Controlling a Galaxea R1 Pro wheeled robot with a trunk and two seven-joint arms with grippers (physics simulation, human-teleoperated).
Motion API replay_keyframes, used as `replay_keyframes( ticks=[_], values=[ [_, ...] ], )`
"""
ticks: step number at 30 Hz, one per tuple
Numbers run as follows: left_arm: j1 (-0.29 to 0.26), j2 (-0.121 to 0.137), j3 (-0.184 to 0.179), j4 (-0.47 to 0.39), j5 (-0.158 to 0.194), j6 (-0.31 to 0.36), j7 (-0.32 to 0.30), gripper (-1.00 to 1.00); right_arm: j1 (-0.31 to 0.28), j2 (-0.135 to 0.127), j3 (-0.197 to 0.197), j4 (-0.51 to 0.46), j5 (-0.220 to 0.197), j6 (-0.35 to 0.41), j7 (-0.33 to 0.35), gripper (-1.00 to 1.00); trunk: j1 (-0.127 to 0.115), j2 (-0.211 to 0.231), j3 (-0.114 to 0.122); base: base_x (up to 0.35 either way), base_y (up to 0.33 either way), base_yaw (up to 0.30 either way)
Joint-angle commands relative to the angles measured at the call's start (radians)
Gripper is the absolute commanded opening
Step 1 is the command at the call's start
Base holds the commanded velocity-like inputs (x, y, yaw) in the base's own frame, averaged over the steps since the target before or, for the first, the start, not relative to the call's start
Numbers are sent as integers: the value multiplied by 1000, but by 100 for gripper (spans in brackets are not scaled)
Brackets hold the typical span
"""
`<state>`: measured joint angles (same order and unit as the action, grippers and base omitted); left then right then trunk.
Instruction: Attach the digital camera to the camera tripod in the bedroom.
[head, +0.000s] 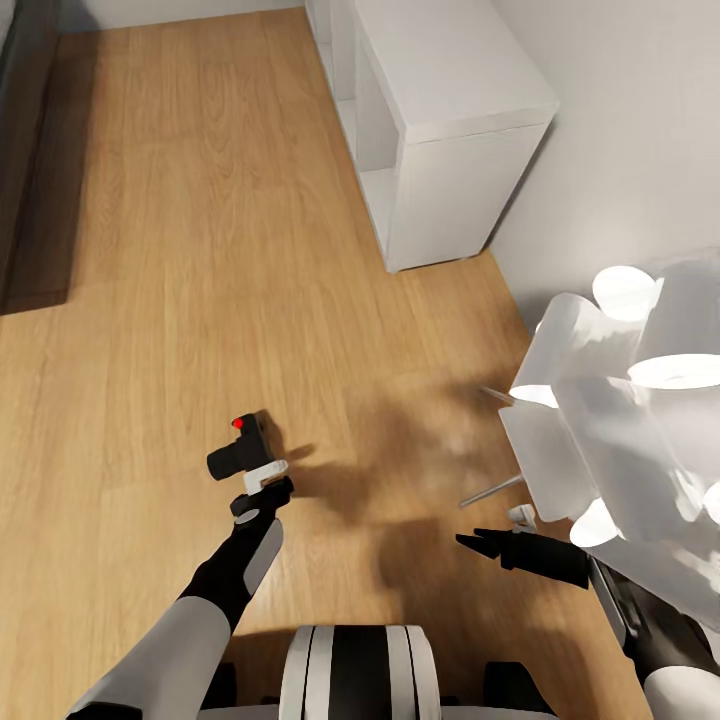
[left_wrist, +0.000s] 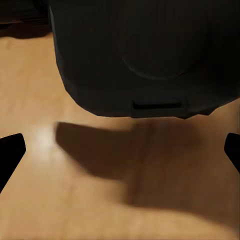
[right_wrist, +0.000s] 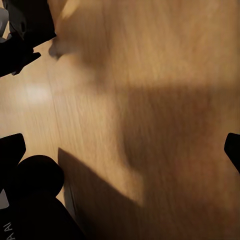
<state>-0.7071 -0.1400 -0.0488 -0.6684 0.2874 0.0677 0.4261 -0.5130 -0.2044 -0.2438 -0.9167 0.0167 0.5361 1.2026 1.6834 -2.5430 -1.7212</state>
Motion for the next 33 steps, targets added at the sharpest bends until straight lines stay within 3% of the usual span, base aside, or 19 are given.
replay_keyframes(
  ticks=[1,13,14,18,33],
  values=[
    [0,1,-5,-2,6,5,8,100,0,0,-2,-1,2,9,5,100,0,0,-1,0,0,-8],
    [0,0,-5,-2,6,4,8,100,0,0,0,-1,6,9,3,100,0,0,-1,0,0,-60],
    [0,0,-5,-2,6,4,8,100,-1,2,0,-1,39,9,4,100,0,0,-1,0,0,-95],
    [0,0,-5,-2,6,4,8,100,-1,5,0,-1,74,9,6,100,0,0,-1,0,0,-54],
    [0,0,-5,-3,6,2,10,100,-1,10,-2,-4,93,8,5,100,0,0,-1,0,0,-8]
  ],
)
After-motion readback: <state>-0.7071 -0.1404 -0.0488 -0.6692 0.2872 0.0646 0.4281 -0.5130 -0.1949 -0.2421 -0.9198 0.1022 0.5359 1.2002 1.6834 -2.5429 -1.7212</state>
